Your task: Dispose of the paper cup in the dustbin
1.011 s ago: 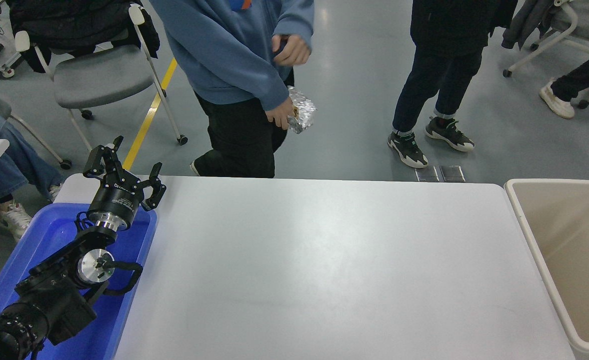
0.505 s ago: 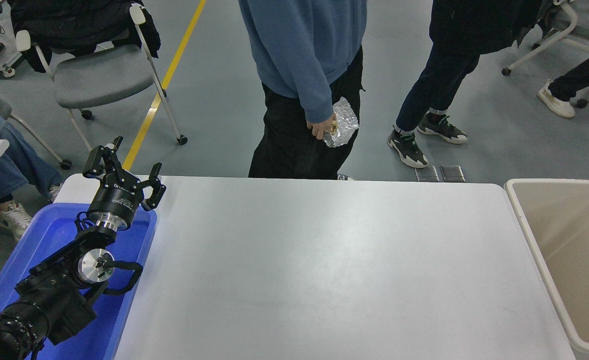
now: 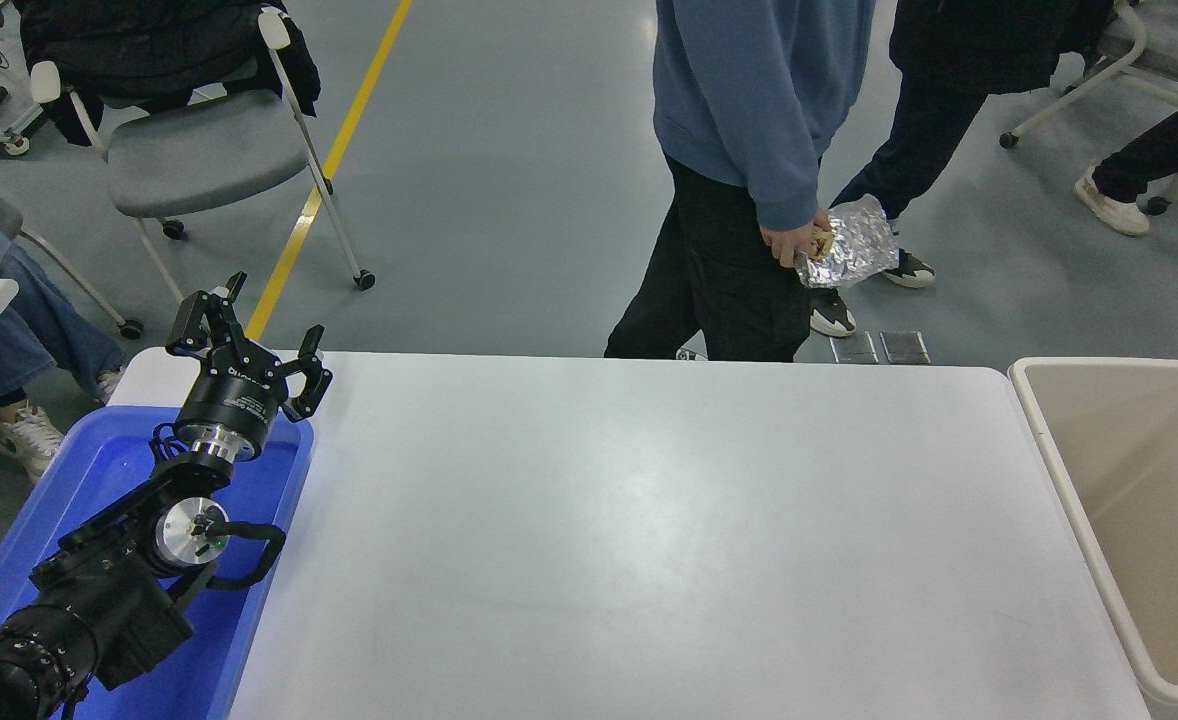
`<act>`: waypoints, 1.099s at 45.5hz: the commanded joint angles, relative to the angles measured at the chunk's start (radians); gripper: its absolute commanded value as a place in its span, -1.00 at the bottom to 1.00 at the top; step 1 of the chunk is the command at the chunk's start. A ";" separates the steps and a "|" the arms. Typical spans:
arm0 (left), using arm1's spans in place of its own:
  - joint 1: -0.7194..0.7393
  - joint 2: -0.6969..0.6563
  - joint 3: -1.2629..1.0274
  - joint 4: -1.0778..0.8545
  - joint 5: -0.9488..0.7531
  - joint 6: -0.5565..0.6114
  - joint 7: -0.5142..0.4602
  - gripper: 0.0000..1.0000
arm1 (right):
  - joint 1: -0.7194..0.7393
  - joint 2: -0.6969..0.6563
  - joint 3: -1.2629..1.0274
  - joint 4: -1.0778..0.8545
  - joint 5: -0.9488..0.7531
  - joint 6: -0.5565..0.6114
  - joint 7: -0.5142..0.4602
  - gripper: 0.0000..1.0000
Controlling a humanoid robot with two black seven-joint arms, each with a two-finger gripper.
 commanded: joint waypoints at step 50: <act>0.000 0.000 -0.001 0.000 0.000 0.000 0.000 1.00 | 0.125 -0.087 0.593 0.325 0.021 0.017 0.103 0.99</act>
